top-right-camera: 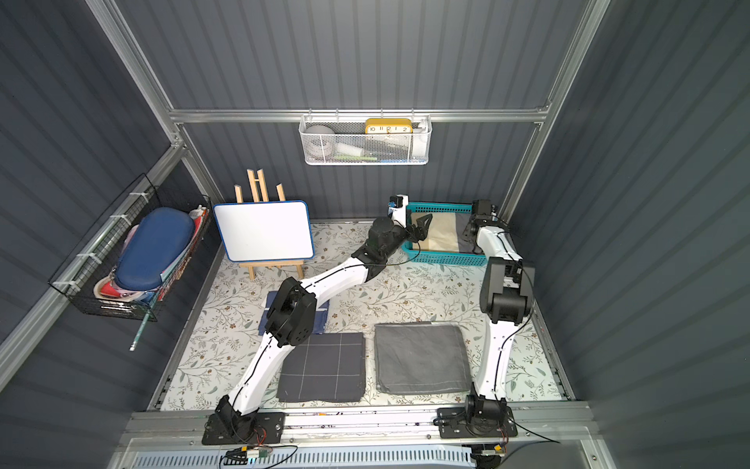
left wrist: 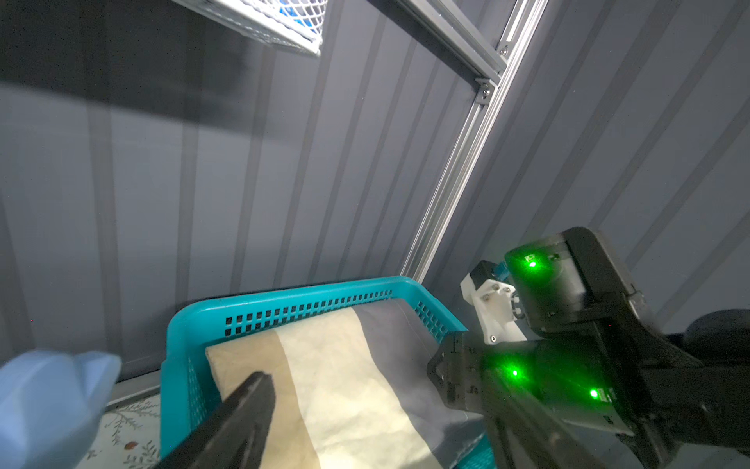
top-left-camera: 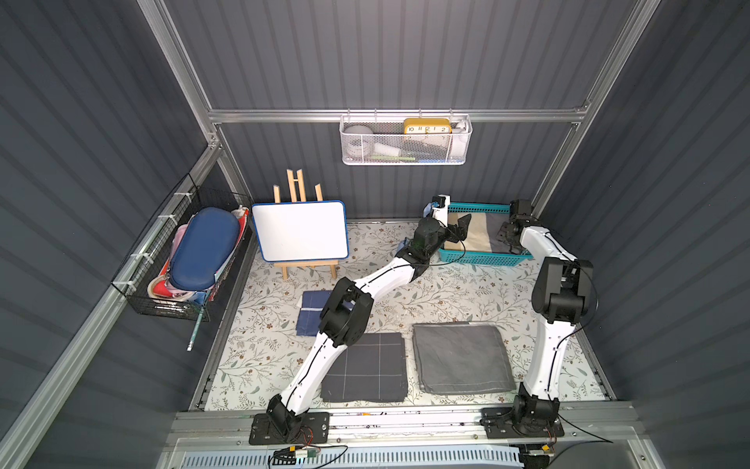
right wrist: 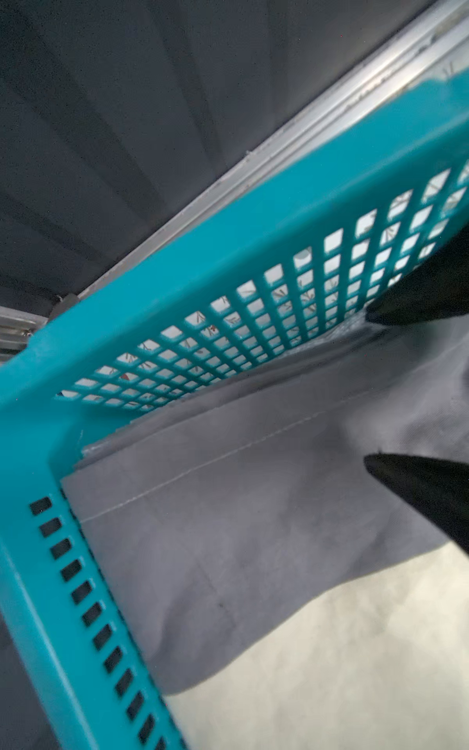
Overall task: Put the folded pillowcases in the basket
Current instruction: Move the basket to the center of the board.
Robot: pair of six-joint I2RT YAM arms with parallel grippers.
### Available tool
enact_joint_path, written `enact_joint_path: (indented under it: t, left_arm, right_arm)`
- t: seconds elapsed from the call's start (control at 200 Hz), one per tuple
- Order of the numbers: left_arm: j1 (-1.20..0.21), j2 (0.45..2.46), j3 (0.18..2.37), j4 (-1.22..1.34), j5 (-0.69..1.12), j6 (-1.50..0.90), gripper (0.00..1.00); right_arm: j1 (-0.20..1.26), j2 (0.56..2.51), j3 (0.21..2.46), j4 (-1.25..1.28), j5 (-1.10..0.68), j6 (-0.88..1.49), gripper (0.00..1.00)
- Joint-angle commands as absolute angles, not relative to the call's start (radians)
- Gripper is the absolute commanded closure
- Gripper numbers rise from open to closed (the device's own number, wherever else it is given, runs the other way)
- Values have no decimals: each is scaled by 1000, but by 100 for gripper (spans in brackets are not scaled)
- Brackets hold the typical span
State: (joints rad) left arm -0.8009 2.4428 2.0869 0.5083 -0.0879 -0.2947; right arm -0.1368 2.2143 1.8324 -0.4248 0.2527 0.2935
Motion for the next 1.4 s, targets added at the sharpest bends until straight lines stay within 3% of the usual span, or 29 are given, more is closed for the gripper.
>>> enact_joint_path:
  t: [0.0, 0.25, 0.615, 0.925, 1.395]
  left_arm:
    - [-807, 2332, 2023, 564, -122, -273, 15]
    - [-813, 2172, 1817, 619, -132, -278, 14]
    - [-814, 2016, 1563, 676, -153, -311, 12]
    - [-814, 1943, 1448, 694, -176, -313, 7]
    - [-814, 1779, 1230, 628, -210, -352, 1]
  right_arm:
    - [-136, 2113, 1764, -401, 274, 299, 34]
    - [-93, 1993, 1595, -276, 156, 307, 25]
    - [-28, 2166, 1760, -419, 84, 269, 25]
    - [25, 2162, 1774, -592, 95, 246, 25]
    - [130, 1978, 1502, -587, 129, 270, 27]
